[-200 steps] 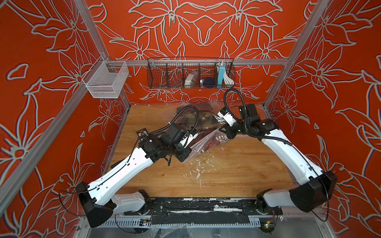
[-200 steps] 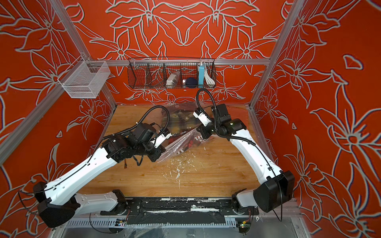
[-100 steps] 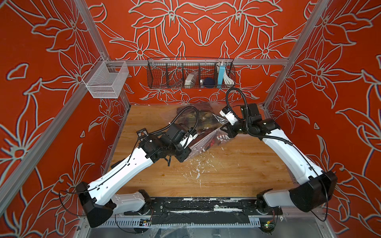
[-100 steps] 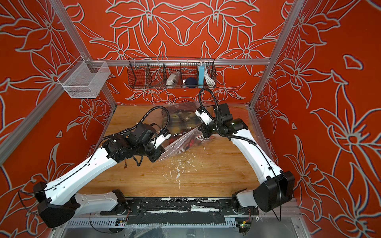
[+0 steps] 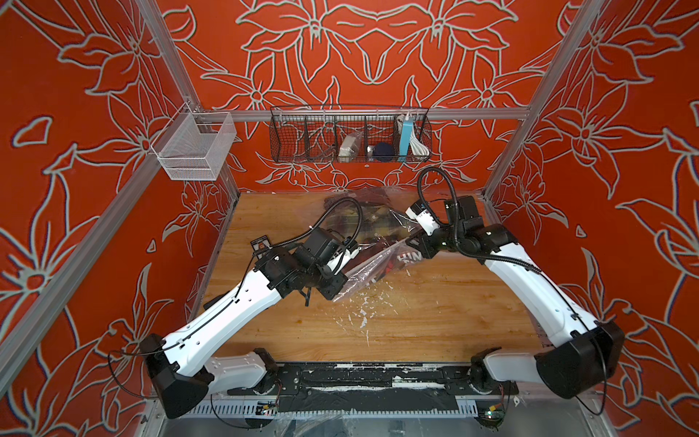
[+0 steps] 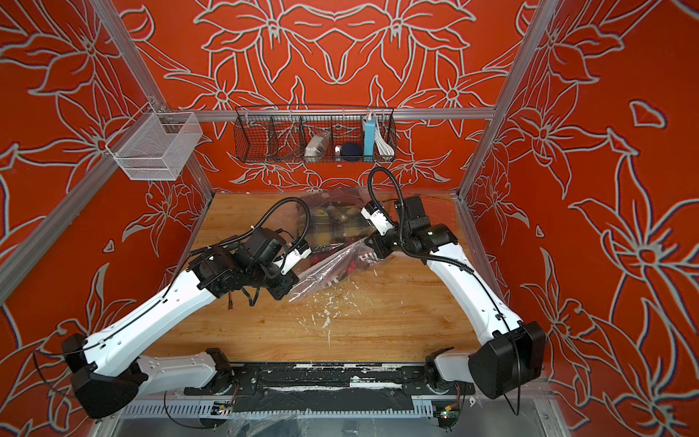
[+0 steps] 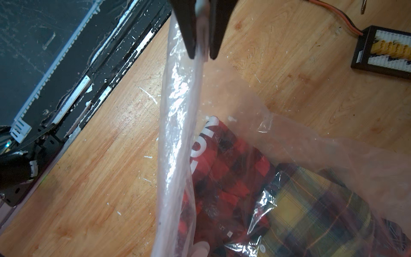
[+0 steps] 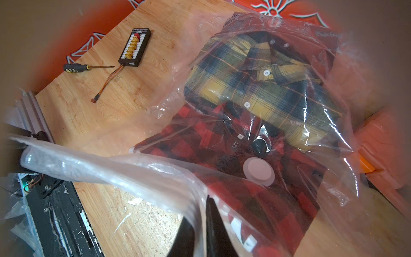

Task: Place the folded shirt into the vacuum bag
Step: Close the vacuum bag at the center of the board.

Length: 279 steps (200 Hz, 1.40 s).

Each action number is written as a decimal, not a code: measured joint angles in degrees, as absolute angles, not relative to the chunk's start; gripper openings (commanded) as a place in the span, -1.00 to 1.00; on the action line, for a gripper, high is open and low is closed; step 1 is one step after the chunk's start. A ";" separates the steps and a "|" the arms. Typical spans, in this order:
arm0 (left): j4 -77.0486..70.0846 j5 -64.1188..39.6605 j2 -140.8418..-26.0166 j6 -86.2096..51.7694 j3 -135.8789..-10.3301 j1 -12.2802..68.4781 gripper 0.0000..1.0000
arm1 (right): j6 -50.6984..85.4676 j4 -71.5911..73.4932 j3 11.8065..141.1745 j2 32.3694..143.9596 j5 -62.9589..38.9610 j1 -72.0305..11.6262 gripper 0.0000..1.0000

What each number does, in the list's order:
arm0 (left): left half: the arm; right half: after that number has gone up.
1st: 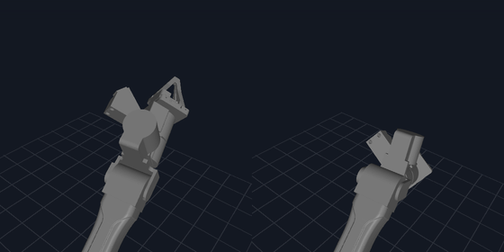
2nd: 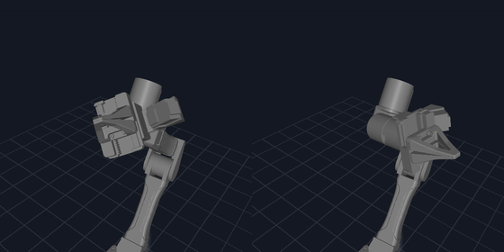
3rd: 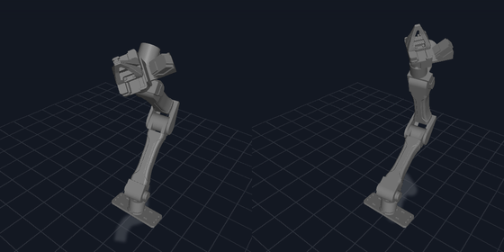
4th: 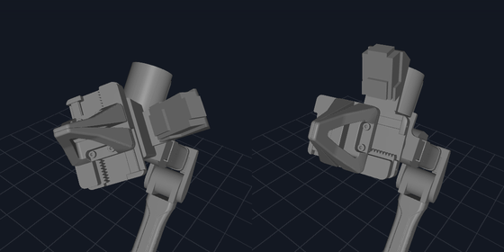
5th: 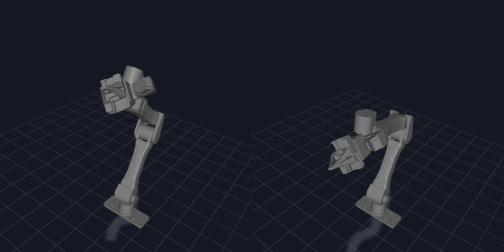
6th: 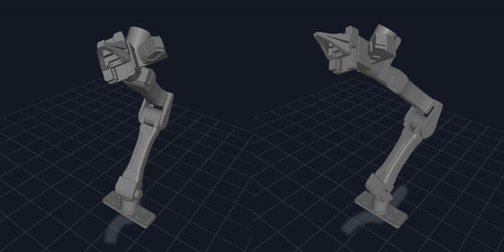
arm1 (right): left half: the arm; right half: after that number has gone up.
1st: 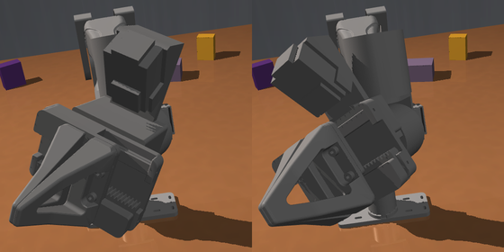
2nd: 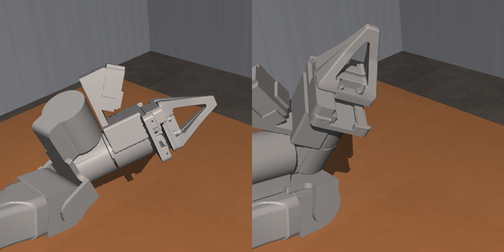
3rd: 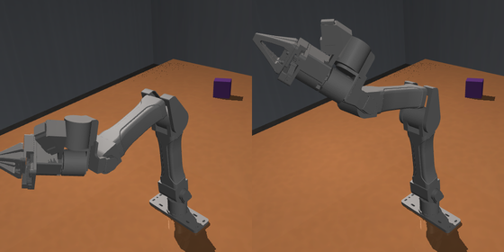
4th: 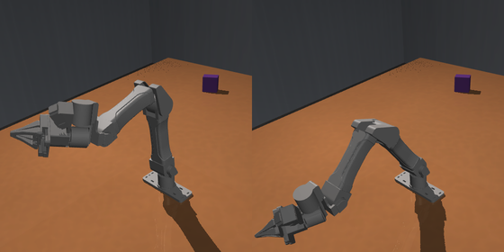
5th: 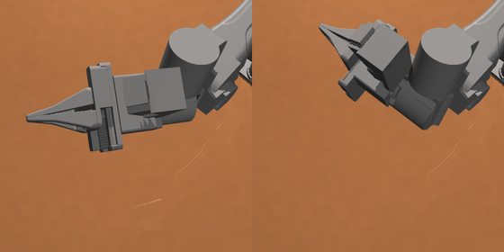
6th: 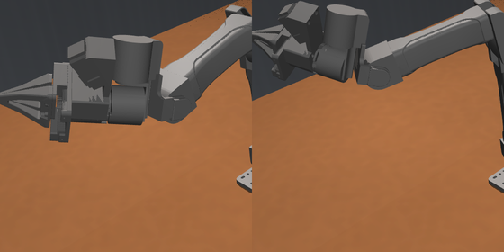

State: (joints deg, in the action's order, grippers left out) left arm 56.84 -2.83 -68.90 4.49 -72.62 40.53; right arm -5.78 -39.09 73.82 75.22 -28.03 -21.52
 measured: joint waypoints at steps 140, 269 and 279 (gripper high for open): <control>61.28 -5.63 -66.48 4.40 -70.98 36.75 -1.00 | 1.19 -43.97 78.59 67.70 -25.02 -20.88 -0.31; 59.02 -8.49 -59.59 -0.43 -65.78 35.24 -0.38 | 11.62 -48.47 80.71 80.62 -16.99 -20.53 -0.28; 58.98 -8.91 -58.92 -1.61 -66.63 34.85 -0.34 | 12.21 -48.05 79.59 81.32 -16.88 -20.53 -0.28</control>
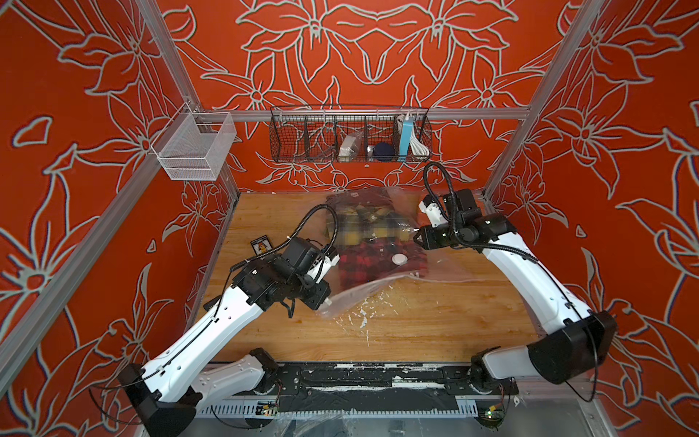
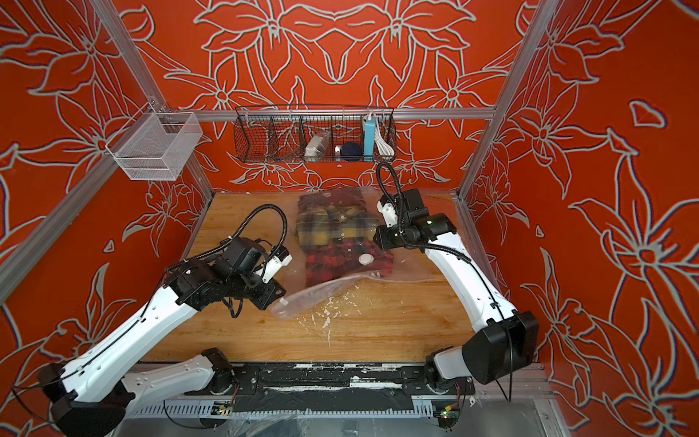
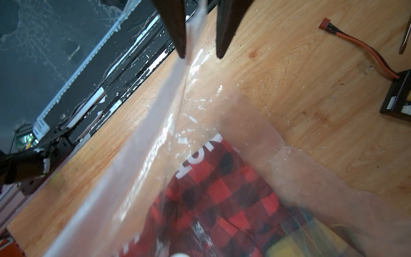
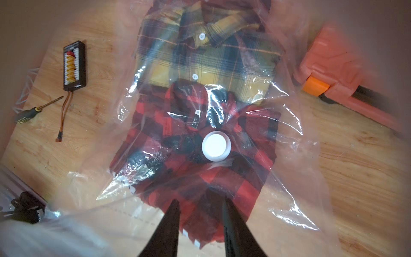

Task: Place the folded shirt into the vacuum bag
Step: Close the vacuum bag at the center of the board.

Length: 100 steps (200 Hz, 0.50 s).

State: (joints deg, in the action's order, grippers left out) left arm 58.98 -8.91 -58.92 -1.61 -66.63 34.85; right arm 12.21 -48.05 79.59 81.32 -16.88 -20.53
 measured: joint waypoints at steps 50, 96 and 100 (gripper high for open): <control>54.50 -12.08 -60.14 -6.02 -68.93 34.70 -0.30 | 15.40 -45.54 70.94 81.69 -16.43 -20.53 -0.23; 39.29 -13.39 -71.29 -13.54 -59.96 38.72 -0.29 | 18.83 -42.35 61.43 81.87 -14.06 -20.53 -0.15; 38.06 -13.39 -72.27 -14.09 -59.29 39.09 -0.29 | 19.00 -42.06 60.84 81.95 -13.76 -20.53 -0.15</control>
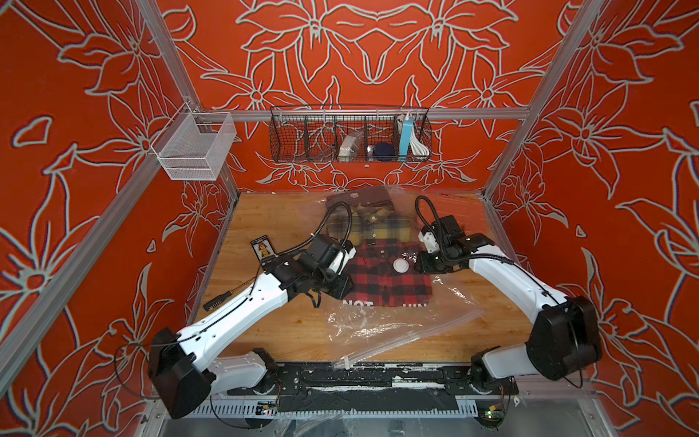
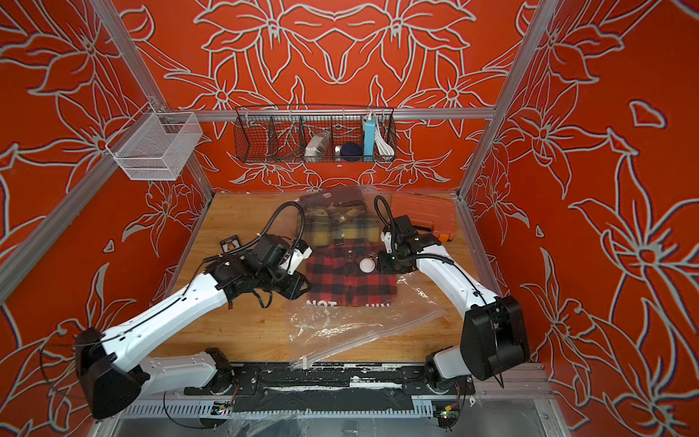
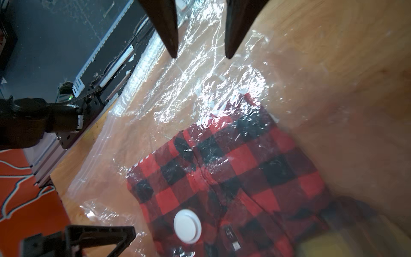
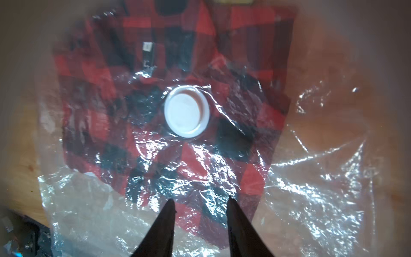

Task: Place the folded shirt into the vacuum bag
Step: Close the vacuum bag at the center of the board, then adjust the vacuum bag at the center of the board.

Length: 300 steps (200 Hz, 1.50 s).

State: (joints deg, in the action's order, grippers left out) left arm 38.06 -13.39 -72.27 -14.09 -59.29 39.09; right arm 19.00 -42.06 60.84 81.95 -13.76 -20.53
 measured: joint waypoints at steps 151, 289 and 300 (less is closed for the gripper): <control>16.60 -10.13 -91.46 -20.36 -51.37 32.40 -0.30 | 30.46 -29.56 57.89 97.36 -14.70 -30.37 -0.11; 16.60 -8.58 -83.81 -21.80 -44.56 32.58 -0.29 | 28.64 -32.86 61.06 94.30 -16.03 -28.93 -0.03; 16.60 -8.16 -83.81 -22.04 -44.27 32.58 -0.28 | 28.99 -32.49 60.97 94.98 -15.90 -29.26 -0.03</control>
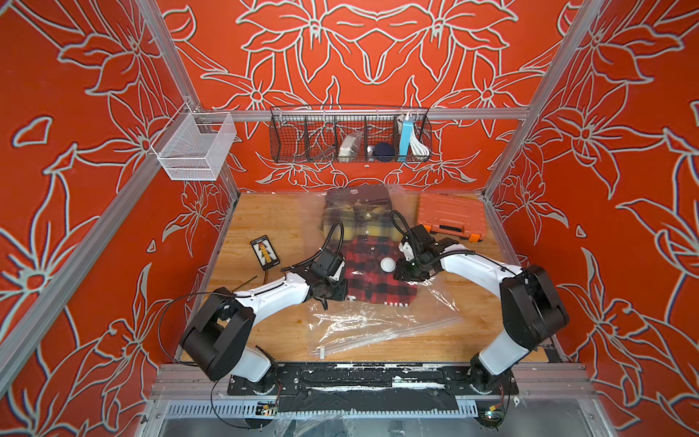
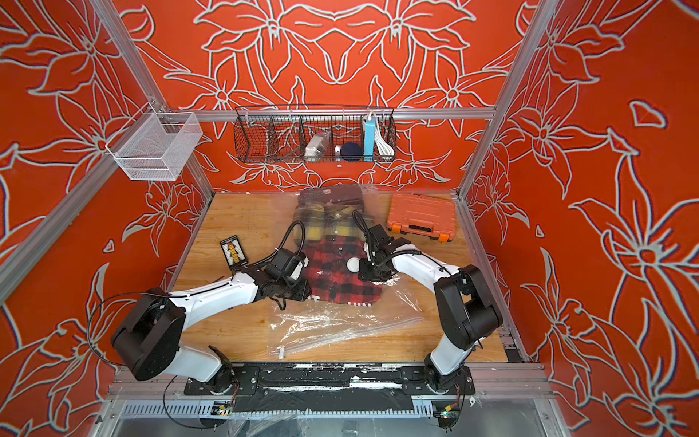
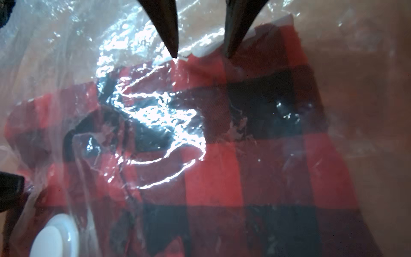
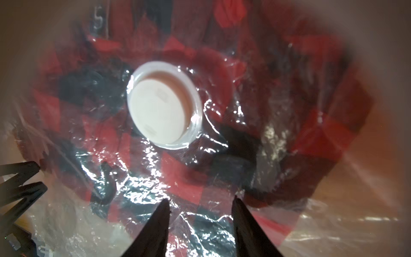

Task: Place the folded shirt into the vacuum bag
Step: Adjust the vacuum bag at the center of the board.

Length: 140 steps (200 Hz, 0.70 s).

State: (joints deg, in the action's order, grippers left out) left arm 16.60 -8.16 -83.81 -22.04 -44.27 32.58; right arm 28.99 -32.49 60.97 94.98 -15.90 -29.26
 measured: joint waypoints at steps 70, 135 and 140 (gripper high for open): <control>18.83 -5.04 -82.46 -22.31 -45.71 28.97 -0.27 | 34.30 -28.58 61.12 98.74 -16.60 -37.01 -0.03; 22.70 -1.34 -75.35 -20.71 -47.16 28.53 -0.22 | 32.86 -32.34 66.89 96.47 -15.51 -38.54 0.03; 23.11 -0.97 -74.67 -20.47 -47.20 28.53 -0.21 | 32.21 -32.71 67.42 95.74 -15.03 -38.54 0.04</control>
